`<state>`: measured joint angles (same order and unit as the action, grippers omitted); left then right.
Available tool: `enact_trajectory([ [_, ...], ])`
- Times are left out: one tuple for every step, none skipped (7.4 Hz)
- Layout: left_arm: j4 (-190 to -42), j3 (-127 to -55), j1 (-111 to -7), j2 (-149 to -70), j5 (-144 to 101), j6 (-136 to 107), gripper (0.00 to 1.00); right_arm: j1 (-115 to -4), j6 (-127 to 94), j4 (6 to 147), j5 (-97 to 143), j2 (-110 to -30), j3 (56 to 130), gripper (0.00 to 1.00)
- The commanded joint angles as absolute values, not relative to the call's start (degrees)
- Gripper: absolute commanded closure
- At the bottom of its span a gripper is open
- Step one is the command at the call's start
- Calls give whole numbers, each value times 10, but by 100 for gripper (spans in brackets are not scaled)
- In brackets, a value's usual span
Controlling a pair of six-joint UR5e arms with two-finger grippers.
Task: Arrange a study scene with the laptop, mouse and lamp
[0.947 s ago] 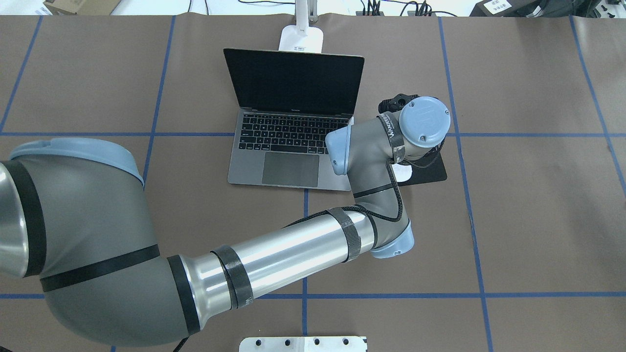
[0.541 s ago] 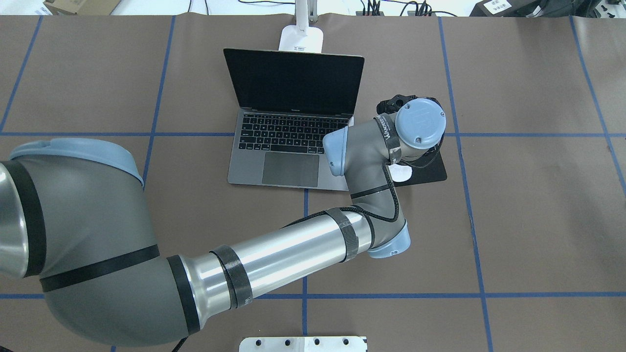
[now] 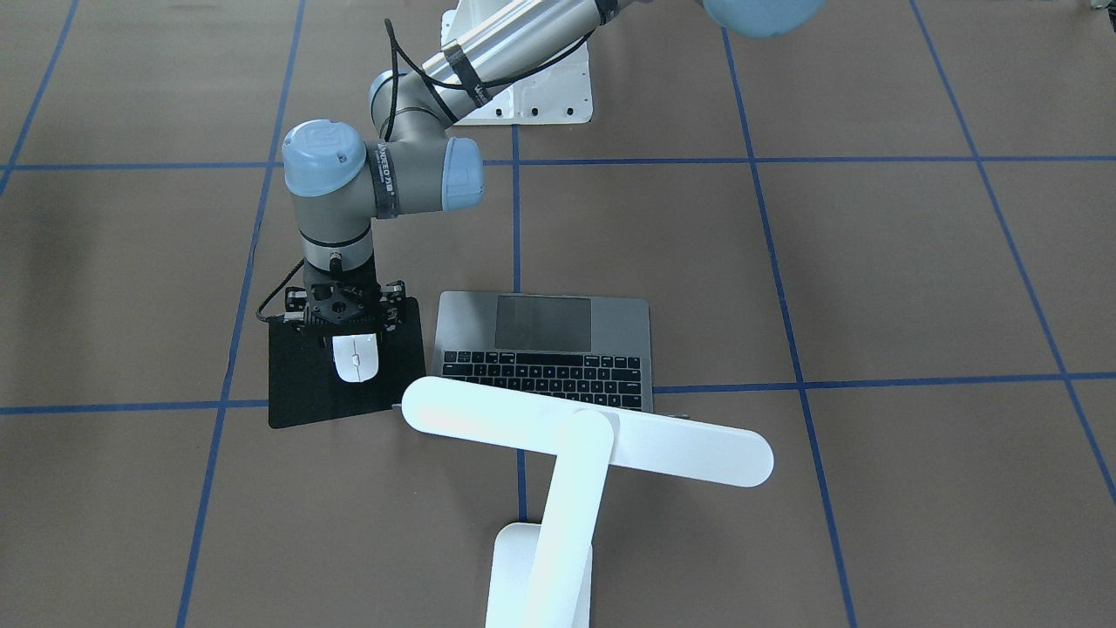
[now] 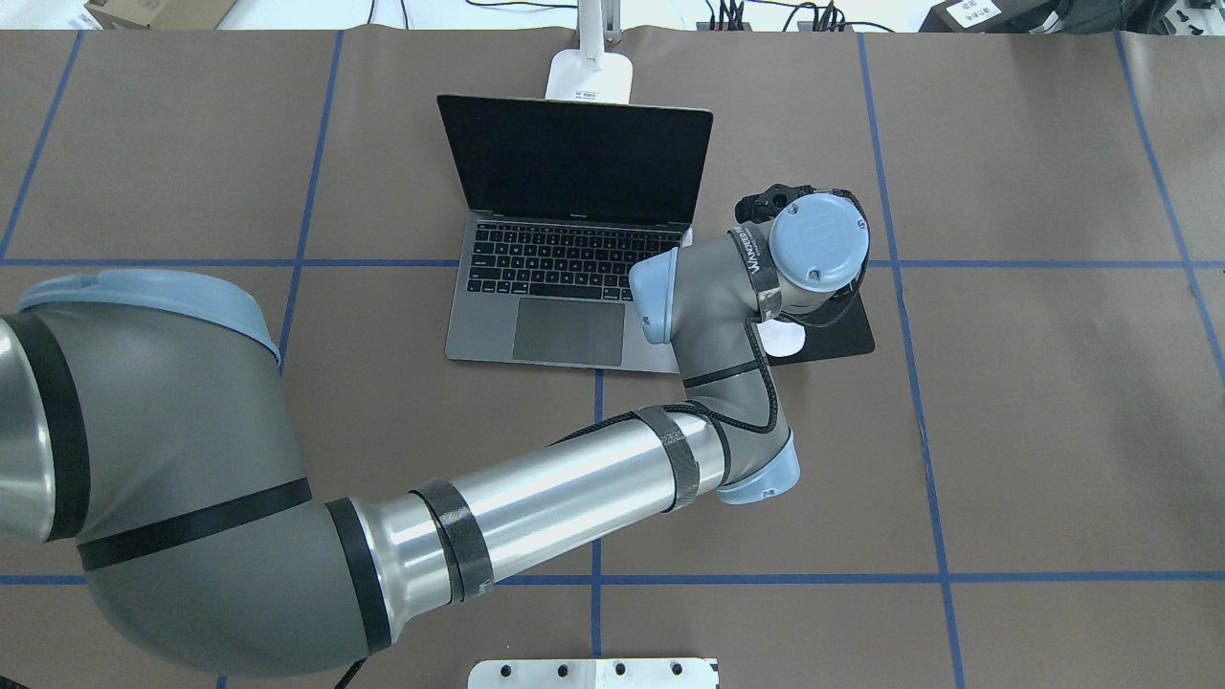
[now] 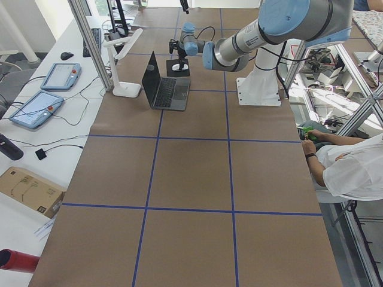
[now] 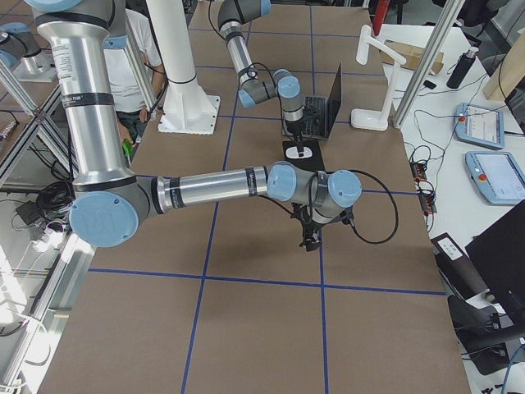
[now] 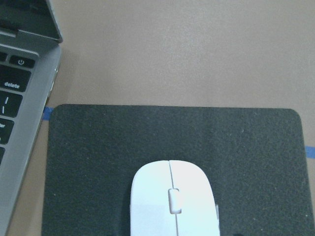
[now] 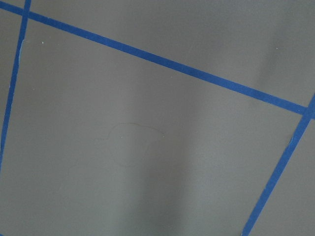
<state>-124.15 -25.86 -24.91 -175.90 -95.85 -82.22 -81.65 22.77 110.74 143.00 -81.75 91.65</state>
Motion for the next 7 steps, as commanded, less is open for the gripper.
enact_trajectory([
  [-1177,-344,-272,-1747,-997,-809,8,-817,228,1107,1430,-817,917,1],
  [-1095,-448,-292,-1705,-1035,-785,5,-817,228,1107,1429,-810,917,1],
  [-1046,-573,-307,-1628,-1075,-767,4,-817,228,1107,1427,-809,914,1],
  [-1001,-645,-341,-1572,-1128,-721,4,-817,229,1107,1425,-800,911,1],
  [-959,-716,-374,-1518,-1164,-660,2,-817,228,1107,1422,-797,911,1],
  [-947,-837,-394,-1412,-1178,-610,2,-817,228,1107,1416,-791,911,1],
  [-945,-940,-429,-1300,-1202,-548,1,-817,220,1097,1411,-791,909,1],
])
